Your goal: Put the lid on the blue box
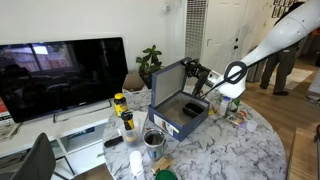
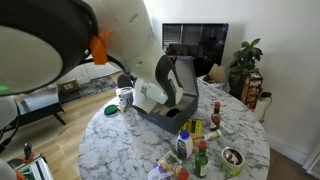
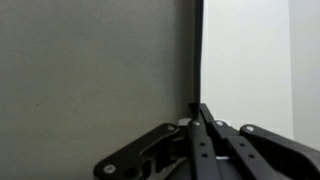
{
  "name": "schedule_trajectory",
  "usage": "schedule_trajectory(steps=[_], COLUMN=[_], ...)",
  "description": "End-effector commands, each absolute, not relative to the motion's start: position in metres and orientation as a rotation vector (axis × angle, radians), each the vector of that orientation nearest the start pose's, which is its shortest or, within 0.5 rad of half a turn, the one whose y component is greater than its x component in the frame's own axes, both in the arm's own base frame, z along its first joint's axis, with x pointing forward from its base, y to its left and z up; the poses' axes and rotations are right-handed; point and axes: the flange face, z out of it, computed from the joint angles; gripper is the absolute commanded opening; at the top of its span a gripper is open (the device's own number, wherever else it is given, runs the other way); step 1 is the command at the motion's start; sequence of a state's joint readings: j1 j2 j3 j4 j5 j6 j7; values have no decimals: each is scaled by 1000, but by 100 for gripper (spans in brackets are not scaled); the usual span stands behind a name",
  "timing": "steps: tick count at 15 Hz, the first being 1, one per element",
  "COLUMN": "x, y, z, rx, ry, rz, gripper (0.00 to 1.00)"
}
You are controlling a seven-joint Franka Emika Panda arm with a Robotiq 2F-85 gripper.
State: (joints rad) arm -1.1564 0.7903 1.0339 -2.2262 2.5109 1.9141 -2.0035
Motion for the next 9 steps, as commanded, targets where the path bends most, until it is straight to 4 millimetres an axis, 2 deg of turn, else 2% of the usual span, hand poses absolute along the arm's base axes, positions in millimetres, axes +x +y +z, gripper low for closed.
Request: schedule_trajectory(steps=[1,4,9], x=[565,563,565], y=[-41,-42,-48], z=[232,231,244], rx=[-1070,-1051,-956], ry=[822,859,880], rz=[-1282,-1248,-1258], gripper=[1,1,1])
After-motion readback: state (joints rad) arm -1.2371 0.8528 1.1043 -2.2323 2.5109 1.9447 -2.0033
